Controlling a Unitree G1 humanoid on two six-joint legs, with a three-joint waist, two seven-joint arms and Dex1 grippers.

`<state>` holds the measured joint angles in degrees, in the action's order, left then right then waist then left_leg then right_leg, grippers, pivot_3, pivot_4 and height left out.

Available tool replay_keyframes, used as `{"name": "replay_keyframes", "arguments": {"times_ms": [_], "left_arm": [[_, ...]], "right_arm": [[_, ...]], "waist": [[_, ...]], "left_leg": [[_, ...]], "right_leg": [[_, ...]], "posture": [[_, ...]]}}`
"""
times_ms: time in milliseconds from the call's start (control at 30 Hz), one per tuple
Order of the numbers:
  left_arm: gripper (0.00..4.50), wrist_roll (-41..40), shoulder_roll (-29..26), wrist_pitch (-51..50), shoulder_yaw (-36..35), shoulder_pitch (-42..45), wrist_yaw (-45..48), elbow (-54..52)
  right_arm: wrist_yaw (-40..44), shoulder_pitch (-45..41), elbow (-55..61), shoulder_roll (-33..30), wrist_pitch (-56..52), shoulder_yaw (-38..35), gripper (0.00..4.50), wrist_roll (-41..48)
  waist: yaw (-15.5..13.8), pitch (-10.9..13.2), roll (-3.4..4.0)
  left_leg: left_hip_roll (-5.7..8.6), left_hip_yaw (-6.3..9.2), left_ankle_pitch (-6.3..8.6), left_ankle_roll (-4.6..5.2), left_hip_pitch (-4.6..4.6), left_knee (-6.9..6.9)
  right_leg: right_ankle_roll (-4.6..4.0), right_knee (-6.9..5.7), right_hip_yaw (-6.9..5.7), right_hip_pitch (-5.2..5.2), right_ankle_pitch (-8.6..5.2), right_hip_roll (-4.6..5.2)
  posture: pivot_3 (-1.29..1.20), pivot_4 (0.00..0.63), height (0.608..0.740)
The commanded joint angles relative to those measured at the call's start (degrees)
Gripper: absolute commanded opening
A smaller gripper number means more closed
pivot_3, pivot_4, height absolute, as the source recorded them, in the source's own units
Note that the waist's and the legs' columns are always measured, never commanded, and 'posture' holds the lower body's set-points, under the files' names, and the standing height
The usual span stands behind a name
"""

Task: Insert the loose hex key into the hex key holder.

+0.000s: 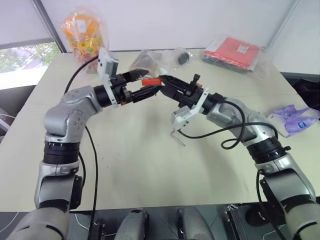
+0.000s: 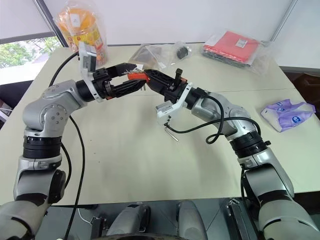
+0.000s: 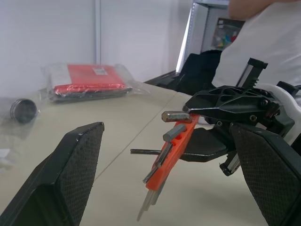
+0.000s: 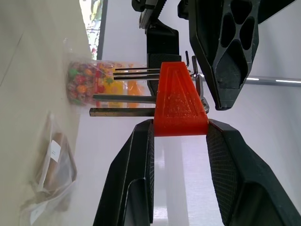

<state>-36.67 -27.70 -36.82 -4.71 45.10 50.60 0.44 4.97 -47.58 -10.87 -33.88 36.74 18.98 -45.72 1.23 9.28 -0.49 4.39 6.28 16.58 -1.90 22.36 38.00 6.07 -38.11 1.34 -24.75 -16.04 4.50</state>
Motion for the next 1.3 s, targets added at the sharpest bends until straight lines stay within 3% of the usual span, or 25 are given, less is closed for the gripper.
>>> {"name": "replay_keyframes", "arguments": {"times_ms": [33,333,433,667,1133,1167,1300], "left_arm": [[4.50,0.4,0.2,1.4,-0.1,1.3,0.4,-0.1],[4.50,1.2,0.9,1.8,0.3,1.7,1.2,0.9],[3.62,1.1,1.2,1.9,0.3,1.8,1.3,1.1],[0.08,1.3,1.4,2.4,0.4,1.7,1.4,1.4],[0.01,2.4,1.8,2.9,0.9,1.4,1.4,1.5],[0.00,2.5,1.8,2.9,0.9,1.4,1.4,1.5],[0.00,2.5,1.9,3.0,1.0,1.3,1.2,1.5]], "right_arm": [[0.0,-0.8,2.2,0.1,0.2,-1.5,1.01,1.8],[0.8,-1.4,2.5,0.0,0.1,-1.9,1.01,2.7],[0.9,-1.5,2.5,0.0,0.2,-1.9,1.01,2.7],[1.2,-1.4,2.7,0.0,0.0,-1.8,1.01,2.9],[2.0,-1.0,2.8,-0.1,-0.3,-1.8,1.01,3.4],[2.1,-0.8,2.7,-0.1,-0.2,-1.8,2.04,3.5],[2.5,-0.5,2.5,-0.1,-0.2,-1.6,4.08,3.3]], "waist": [[0.0,0.0,0.00],[0.0,0.0,0.00],[0.0,0.0,0.00],[0.0,0.0,0.00],[0.0,0.0,0.00],[0.0,0.0,0.00],[0.0,0.0,0.00]], "left_leg": [[0.00,0.00,0.00,0.00,0.00,0.00],[0.00,0.00,0.00,0.00,0.00,0.01],[0.00,0.00,0.00,0.00,0.00,0.01],[0.00,0.00,0.00,0.00,0.00,0.01],[0.00,0.00,0.00,0.00,0.00,0.01],[0.00,0.00,0.00,0.00,0.00,0.01],[0.00,0.00,0.00,0.00,0.00,0.01]], "right_leg": [[0.00,0.00,0.00,0.00,0.00,0.00],[0.00,0.00,0.00,0.00,0.00,0.00],[0.00,-0.01,0.00,0.00,0.00,0.00],[0.00,-0.01,0.00,0.00,0.00,0.00],[0.00,-0.01,0.00,0.00,0.00,0.00],[0.00,-0.01,0.00,0.00,0.00,0.00],[0.00,-0.01,0.00,0.00,0.00,0.00]], "posture": [[0.00,0.150,0.740],[0.00,0.150,0.740],[0.00,0.150,0.740],[0.00,0.150,0.740],[0.00,0.150,0.740],[0.00,0.150,0.740],[0.00,0.150,0.740]]}}
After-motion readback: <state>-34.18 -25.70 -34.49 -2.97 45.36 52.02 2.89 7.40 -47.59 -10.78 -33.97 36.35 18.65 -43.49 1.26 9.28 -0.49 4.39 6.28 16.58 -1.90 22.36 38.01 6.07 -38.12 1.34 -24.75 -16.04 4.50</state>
